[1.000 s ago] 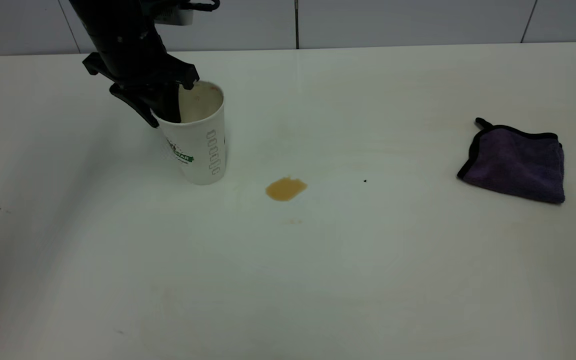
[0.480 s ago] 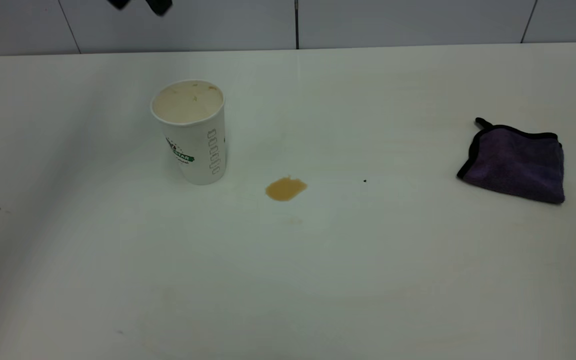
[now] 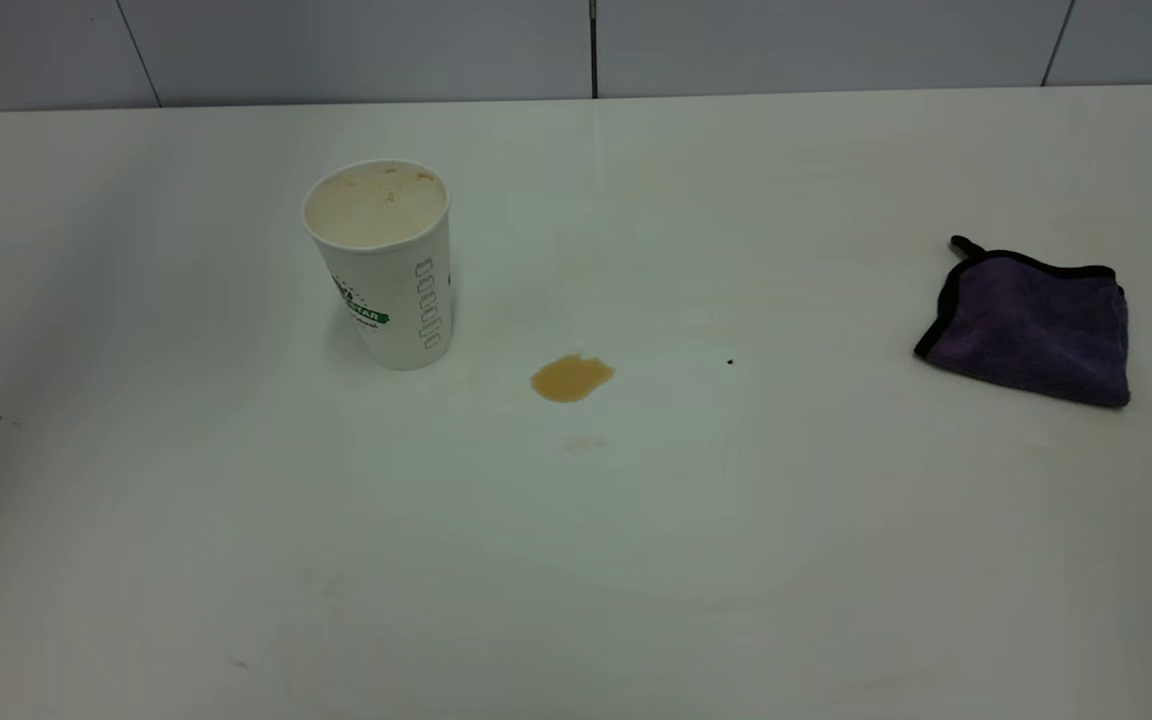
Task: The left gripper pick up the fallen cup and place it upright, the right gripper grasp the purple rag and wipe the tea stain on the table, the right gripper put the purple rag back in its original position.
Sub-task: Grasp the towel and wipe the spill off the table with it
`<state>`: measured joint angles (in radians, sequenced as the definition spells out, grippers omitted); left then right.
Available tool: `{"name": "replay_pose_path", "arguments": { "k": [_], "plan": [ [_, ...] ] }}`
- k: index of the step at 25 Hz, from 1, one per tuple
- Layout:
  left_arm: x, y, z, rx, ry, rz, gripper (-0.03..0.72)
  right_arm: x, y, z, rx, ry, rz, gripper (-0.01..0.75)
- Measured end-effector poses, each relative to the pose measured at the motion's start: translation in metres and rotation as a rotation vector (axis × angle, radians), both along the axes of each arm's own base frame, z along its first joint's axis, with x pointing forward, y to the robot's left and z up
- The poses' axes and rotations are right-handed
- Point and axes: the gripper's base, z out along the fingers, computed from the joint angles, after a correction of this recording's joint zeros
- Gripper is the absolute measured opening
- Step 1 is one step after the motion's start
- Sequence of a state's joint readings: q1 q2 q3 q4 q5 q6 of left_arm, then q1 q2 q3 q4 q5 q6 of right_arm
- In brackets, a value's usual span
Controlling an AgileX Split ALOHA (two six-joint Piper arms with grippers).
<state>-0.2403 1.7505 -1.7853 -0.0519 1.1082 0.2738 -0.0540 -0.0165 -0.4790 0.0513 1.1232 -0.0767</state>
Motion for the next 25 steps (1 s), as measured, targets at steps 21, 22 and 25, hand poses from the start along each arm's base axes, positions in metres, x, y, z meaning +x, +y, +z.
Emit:
{"name": "replay_pose_path", "arguments": {
  "k": [21, 22, 25],
  "plan": [
    [-0.177, 0.044, 0.02, -0.044, -0.012, 0.1, 0.543, 0.0, 0.0, 0.0, 0.0, 0.0, 0.0, 0.238],
    [-0.188, 0.047, 0.011, -0.04, 0.006, 0.107, 0.543, 0.0, 0.0, 0.0, 0.0, 0.0, 0.0, 0.238],
    [-0.221, 0.055, -0.02, -0.031, 0.066, 0.129, 0.543, 0.0, 0.0, 0.0, 0.0, 0.0, 0.0, 0.238]
  ]
}}
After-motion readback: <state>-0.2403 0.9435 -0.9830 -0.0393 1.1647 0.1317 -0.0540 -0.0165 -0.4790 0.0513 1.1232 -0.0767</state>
